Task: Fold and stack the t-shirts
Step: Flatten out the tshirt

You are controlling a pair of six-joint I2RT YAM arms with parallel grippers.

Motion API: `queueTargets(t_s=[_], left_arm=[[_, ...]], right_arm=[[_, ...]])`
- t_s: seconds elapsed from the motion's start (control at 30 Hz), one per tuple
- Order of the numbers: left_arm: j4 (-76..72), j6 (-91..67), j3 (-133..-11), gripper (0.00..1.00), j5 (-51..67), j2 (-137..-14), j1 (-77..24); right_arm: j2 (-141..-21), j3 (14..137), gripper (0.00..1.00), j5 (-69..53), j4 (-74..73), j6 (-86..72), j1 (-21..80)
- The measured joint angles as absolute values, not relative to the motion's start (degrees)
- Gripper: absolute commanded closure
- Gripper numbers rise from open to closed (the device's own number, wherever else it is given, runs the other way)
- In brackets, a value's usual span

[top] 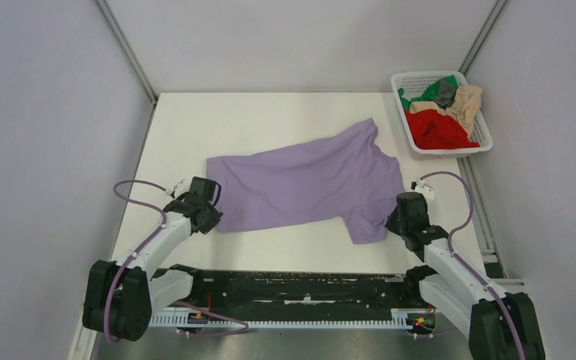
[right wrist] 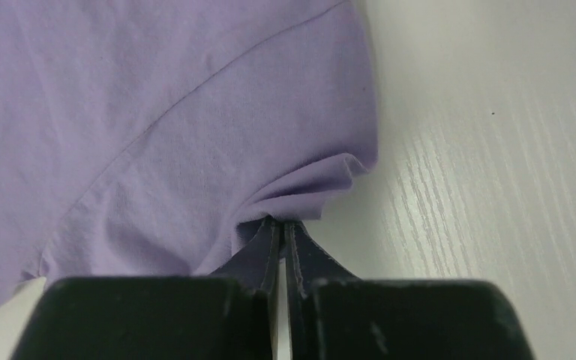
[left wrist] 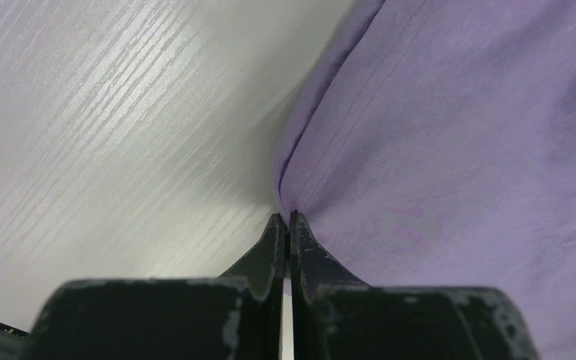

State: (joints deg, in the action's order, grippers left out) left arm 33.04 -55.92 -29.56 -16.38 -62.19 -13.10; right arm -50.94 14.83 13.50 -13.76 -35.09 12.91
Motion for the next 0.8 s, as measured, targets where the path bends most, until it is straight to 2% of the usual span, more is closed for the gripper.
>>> queueTargets(t_s=[0.17, 0.37, 0.57, 0.8], left_arm=[[34.54, -54.48, -31.68, 0.98, -16.19, -60.82, -13.1], [35.88, -53.23, -38.74, 0.98, -15.79, -55.55, -13.1], [35.88, -51.77, -49.06, 0.98, -16.08, -51.2, -13.13], [35.27, -48.8, -62.48, 0.98, -18.7, -47.81, -13.17]], right_arm=[[-47.72, 14.79, 1.0, 12.91, -13.93, -31.42, 12.93], [-38.09, 16.82, 1.0, 14.44, -7.9, -26.2, 13.02], [-32.21, 19.35, 1.0, 17.21, 7.81, -22.28, 13.02], [-31.81, 26.83, 1.0, 20.01, 23.75, -16.69, 13.02]])
